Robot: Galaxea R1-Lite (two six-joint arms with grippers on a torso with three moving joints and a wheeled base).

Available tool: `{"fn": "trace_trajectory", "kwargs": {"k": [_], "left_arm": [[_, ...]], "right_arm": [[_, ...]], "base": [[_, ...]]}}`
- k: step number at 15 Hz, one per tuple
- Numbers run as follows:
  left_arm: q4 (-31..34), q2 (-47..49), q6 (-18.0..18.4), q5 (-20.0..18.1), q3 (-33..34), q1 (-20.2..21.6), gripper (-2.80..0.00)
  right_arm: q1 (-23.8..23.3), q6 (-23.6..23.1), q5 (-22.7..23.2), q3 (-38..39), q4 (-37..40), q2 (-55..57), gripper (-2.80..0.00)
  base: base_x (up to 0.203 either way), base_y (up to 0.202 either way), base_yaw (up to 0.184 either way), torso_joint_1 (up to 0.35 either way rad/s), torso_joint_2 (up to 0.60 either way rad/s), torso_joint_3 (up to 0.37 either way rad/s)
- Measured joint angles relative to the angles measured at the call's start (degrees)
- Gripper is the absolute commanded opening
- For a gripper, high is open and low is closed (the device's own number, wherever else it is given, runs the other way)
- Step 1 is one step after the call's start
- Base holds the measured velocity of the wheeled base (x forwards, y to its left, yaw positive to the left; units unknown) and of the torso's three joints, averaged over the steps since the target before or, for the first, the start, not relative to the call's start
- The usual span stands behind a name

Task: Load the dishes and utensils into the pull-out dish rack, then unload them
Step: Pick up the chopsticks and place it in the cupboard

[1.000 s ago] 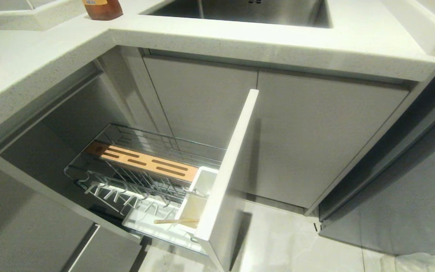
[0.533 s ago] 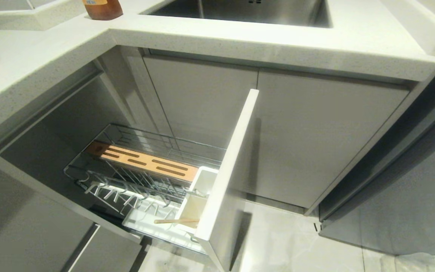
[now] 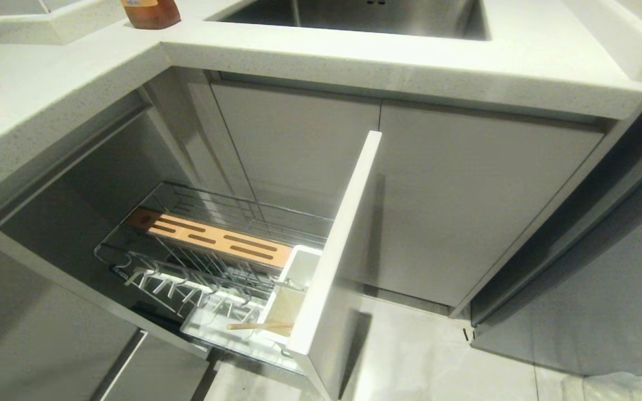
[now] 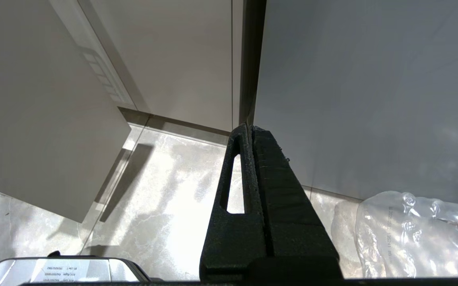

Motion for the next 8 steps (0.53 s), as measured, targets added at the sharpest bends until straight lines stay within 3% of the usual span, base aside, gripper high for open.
{"fn": "trace_trajectory", "kwargs": {"k": [5,8], "left_arm": [[0.44,21.4,-12.2,13.29,-18.24,0.95,-2.8],[2.53,31.58,-23.0,23.58,-26.83,1.6,-2.8]], "right_arm": [[0.0,0.0,0.0,0.0,-0.02,-0.02,-2.8],[0.0,0.0,0.02,0.0,0.0,0.0,-2.8]], "base": [[0.0,0.0,0.0,0.0,0.0,0.0],[0.0,0.0,0.0,0.0,0.0,0.0]]}}
